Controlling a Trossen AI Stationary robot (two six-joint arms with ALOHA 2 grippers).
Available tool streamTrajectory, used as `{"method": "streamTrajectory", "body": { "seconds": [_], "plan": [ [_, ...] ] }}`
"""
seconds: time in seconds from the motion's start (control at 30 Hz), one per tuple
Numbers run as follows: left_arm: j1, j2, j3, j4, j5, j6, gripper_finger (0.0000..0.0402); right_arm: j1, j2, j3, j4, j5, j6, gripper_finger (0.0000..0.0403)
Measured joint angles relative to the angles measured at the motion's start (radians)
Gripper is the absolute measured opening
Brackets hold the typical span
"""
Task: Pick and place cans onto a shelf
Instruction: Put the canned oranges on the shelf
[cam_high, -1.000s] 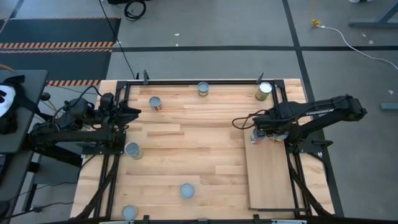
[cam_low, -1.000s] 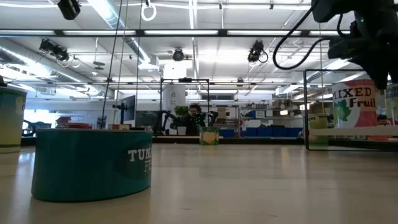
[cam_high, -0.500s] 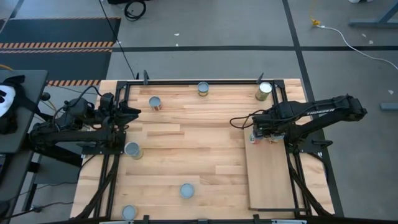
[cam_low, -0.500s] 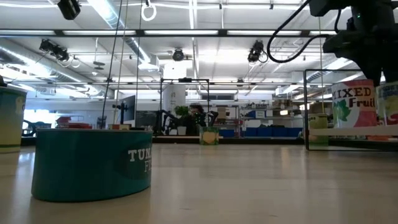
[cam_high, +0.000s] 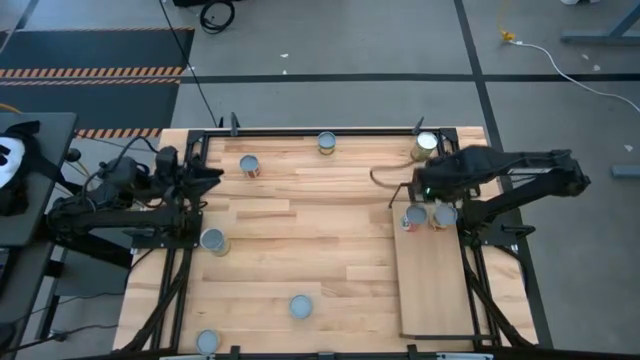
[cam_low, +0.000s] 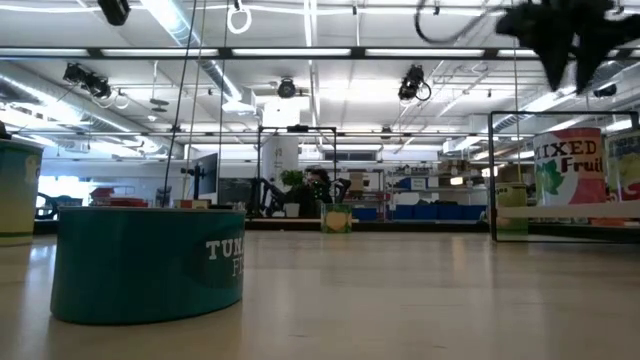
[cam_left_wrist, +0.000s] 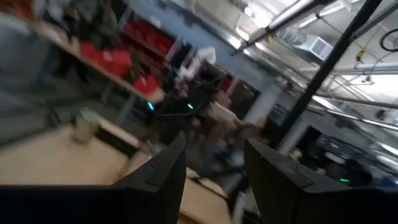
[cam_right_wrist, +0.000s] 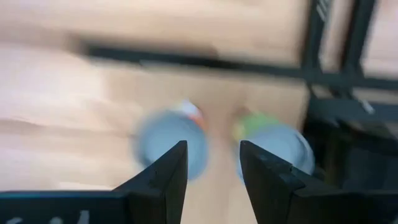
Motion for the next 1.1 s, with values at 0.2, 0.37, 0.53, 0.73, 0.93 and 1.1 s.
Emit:
{"method": "streamTrajectory", "body": {
  "seconds": [0.2, 0.37, 0.53, 0.73, 0.93, 1.1],
  "plan": [
    [0.001, 0.039, 0.000, 0.088, -0.055, 0.076, 0.0169, -0.175, 0.028, 0.165, 0.083, 0.084, -0.241, 0.0154],
    [0.001, 0.115, 0.000, 0.110, -0.056, 0.083, 0.0169, -0.423, 0.099, 0.186, 0.127, 0.097, -0.545, 0.0154],
    [0.001, 0.184, 0.000, 0.110, -0.055, 0.047, 0.0169, -0.638, 0.235, 0.184, 0.181, 0.114, -0.818, 0.0154],
    [0.001, 0.203, 0.000, 0.110, -0.055, 0.011, 0.0169, -0.772, 0.389, 0.183, 0.315, 0.154, -1.006, 0.0154],
    [0.001, 0.199, 0.000, 0.111, -0.055, -0.006, 0.0169, -0.849, 0.481, 0.182, 0.359, 0.151, -1.054, 0.0154],
    [0.001, 0.200, 0.000, 0.111, -0.056, -0.005, 0.0169, -0.872, 0.472, 0.142, 0.369, 0.153, -1.051, 0.0154]
  ]
}}
